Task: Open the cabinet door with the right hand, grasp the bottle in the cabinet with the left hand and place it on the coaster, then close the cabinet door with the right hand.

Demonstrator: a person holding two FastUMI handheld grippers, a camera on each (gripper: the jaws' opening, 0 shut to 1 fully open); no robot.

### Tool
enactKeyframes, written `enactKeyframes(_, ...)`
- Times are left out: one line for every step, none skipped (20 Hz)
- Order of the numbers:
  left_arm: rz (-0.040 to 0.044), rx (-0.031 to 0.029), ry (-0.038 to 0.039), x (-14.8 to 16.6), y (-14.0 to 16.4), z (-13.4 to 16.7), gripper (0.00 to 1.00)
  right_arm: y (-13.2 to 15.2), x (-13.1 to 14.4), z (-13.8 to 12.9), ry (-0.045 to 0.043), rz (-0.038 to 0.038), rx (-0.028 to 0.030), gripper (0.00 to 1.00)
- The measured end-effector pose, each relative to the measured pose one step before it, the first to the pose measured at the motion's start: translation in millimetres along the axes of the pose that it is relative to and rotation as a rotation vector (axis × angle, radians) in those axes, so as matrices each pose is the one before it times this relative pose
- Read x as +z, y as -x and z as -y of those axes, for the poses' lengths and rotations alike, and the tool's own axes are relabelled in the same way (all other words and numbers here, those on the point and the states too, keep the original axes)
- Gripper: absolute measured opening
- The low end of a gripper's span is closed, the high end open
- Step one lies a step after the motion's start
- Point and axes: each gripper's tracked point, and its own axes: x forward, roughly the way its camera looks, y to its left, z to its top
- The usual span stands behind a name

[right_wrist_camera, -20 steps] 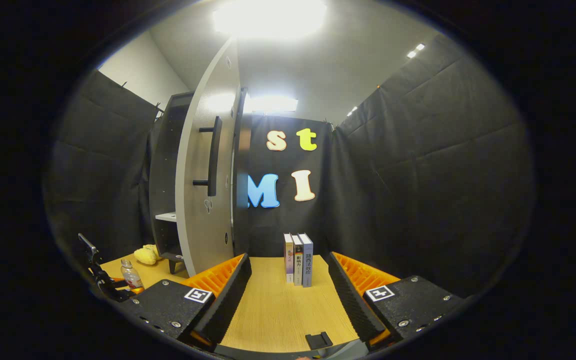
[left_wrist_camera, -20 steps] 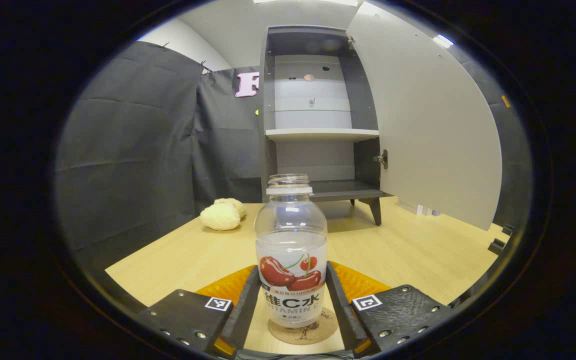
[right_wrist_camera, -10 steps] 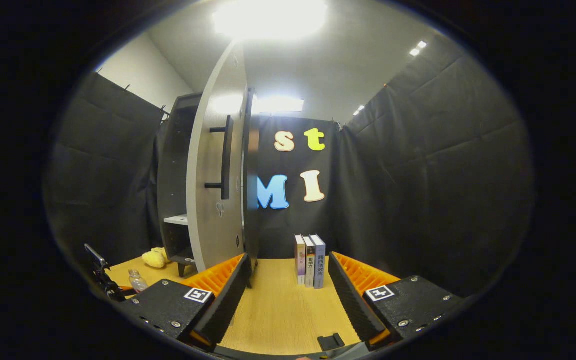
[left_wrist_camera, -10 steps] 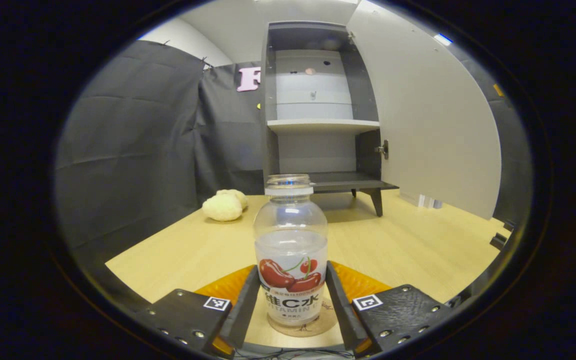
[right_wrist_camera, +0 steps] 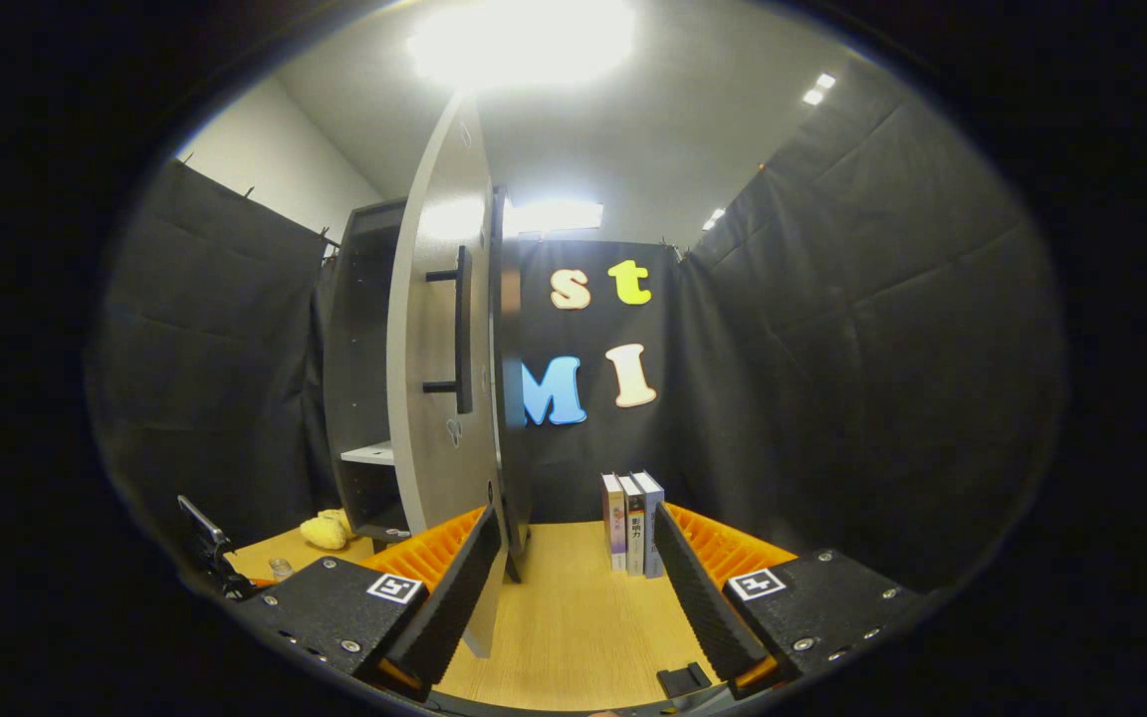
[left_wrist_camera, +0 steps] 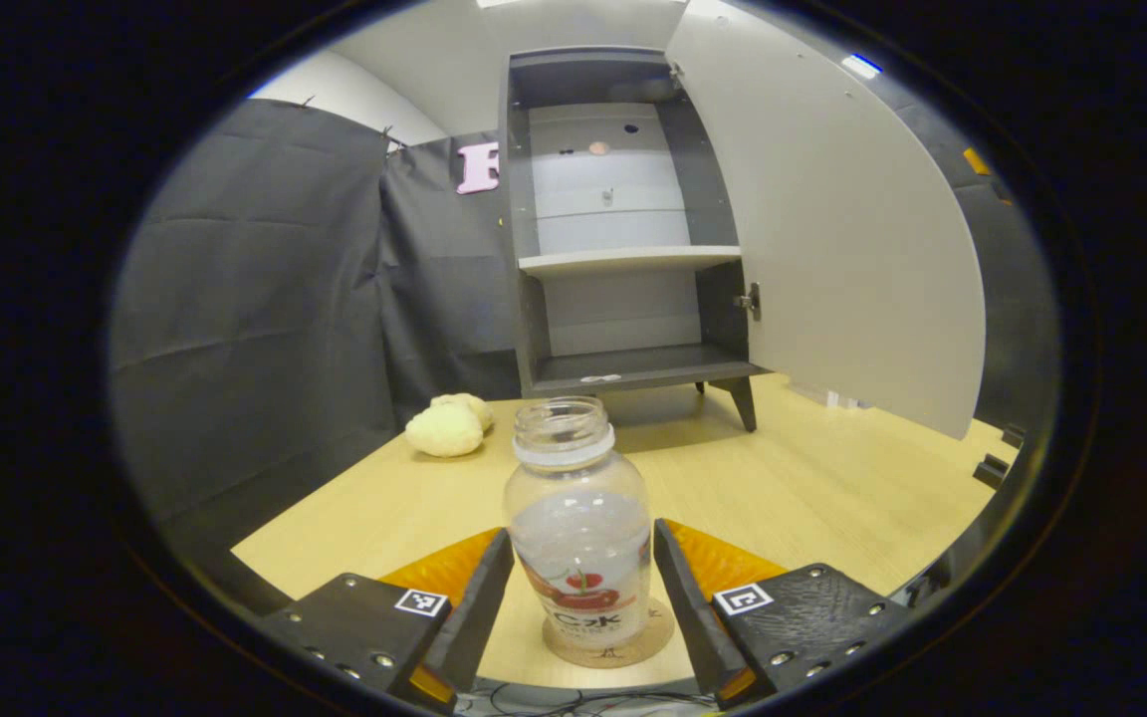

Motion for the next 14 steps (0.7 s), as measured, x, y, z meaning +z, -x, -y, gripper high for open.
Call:
enactKeyframes(0.00304,0.00041,0.00144,3.2,1.88,-1.3,0.82,-1.38,-0.54,0.38,-0.00603,-0.00087,0.00078,0.95)
enactKeyframes(0.00326,0.00296,0.00373,4.18,1.43,-2.37,0.81,0.44,0.7,-0.2,-0.00387,-0.00088,0.00185,0.95)
enactKeyframes(0.00682,0.00585,0.00445,5.67,2.12,-2.65,0.82,-0.68,0.48,0.44,-0.00273,-0.00146,0.00054,0.95)
enactKeyframes(0.00704,0.00406,0.00559,5.44,2.31,-2.19,0.81,-0.74,0.63,0.75,-0.00214,-0.0026,0.00176,0.95)
enactKeyframes(0.00813,0.00058,0.0049,6.55,1.44,-1.39,0.81,-1.39,1.19,-0.29,-0.00197,-0.00186,0.00387,0.95)
enactKeyframes(0.00962,0.00101,0.00195,6.79,4.33,-1.29,0.81,-1.75,1.52,0.36,-0.00102,0.00046,0.00193,0.95)
enactKeyframes(0.0092,-0.00261,0.00351,7.93,2.79,-1.67,0.81,-0.35,3.14,1.25,0.0,0.00333,0.0006,0.95)
enactKeyframes(0.01181,-0.00261,0.003,7.69,7.55,1.18,0.81,-1.32,3.88,0.46,-0.00153,0.00415,0.00101,0.95)
enactKeyframes(0.00479,0.00244,0.0026,9.1,6.92,-1.44,0.81,-2.04,3.31,-1.06,-0.00393,-0.00053,0.00779,0.96)
enactKeyframes(0.0023,0.00328,0.00276,8.84,6.88,-1.34,0.81,-2.12,4.25,-2.26,-0.00605,-0.00324,0.0122,0.95)
enactKeyframes(0.00209,0.00548,0.00241,11.72,8.12,-1.53,0.81,-2.05,3.95,0.41,-0.00467,-0.00159,0.00839,0.95)
enactKeyframes(0.00634,0.00646,0.00002,11.01,6.52,-2.06,0.81,-3.18,5.3,0.74,-0.00213,0.00148,0.00652,0.95)
enactKeyframes(0.00947,0.00732,-0.00319,13.01,9.58,-1.97,0.81,-3.81,7.36,1.82,-0.0004,0.00362,-0.00078,0.95)
enactKeyframes(0.00844,0.00598,-0.00732,11.21,6.02,-3.89,0.86,-3.73,5.56,2.68,-0.00155,0.00433,-0.00248,0.96)
